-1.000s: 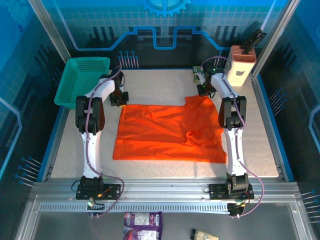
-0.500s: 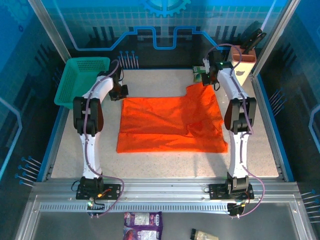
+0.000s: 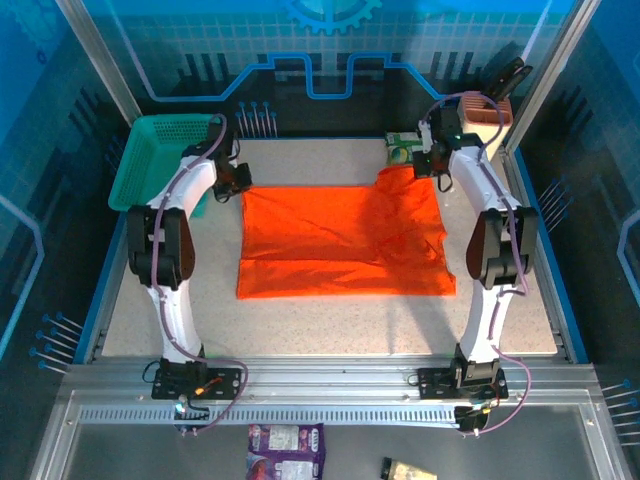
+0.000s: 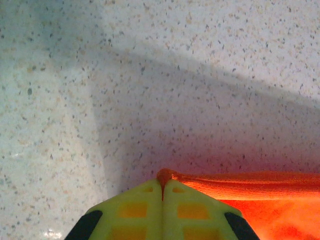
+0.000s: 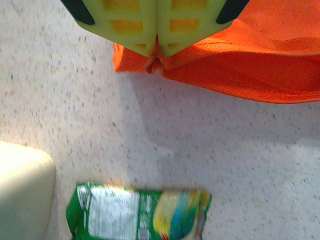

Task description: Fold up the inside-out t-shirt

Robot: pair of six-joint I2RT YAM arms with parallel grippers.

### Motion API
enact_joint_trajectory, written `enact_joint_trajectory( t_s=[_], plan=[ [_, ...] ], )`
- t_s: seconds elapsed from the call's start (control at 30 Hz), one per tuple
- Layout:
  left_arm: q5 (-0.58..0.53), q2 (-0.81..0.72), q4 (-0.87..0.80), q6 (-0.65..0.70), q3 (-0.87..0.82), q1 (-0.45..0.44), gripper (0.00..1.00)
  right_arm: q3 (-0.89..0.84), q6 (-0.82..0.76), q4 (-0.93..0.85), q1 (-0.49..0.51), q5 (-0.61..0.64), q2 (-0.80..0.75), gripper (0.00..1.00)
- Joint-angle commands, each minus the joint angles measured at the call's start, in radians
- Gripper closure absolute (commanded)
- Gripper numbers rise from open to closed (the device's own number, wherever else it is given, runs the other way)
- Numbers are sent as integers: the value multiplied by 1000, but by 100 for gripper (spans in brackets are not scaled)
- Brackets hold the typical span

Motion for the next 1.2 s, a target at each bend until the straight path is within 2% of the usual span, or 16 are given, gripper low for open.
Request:
enact_joint_trajectory(
  t_s=[0.0, 0.37, 0.47, 0.77, 0.93, 0.97, 1.03, 1.17],
  plan=[
    [34, -80, 49, -35, -91, 12, 100, -106, 63, 37, -28, -29, -131, 100],
    [78, -296, 185, -107, -447, 9, 100, -527, 195, 87, -120, -158, -432, 100],
    [76, -328, 205, -118, -521, 9, 100, -632, 248, 114, -148, -250, -491, 100],
    [78, -429, 262, -156, -705, 8, 100, -885, 348, 189, -152, -314, -581, 100],
    [91, -449, 300, -182, -781, 8, 94, -978, 390, 256, -153, -315, -597, 100],
    [96, -447, 304, -187, -788, 8, 91, -982, 393, 254, -154, -316, -590, 99],
    [94, -458, 303, -197, -806, 8, 81, -982, 404, 241, -154, -318, -586, 88],
    [67, -544, 289, -209, -843, 8, 73, -1011, 423, 225, -153, -292, -657, 68]
  ],
)
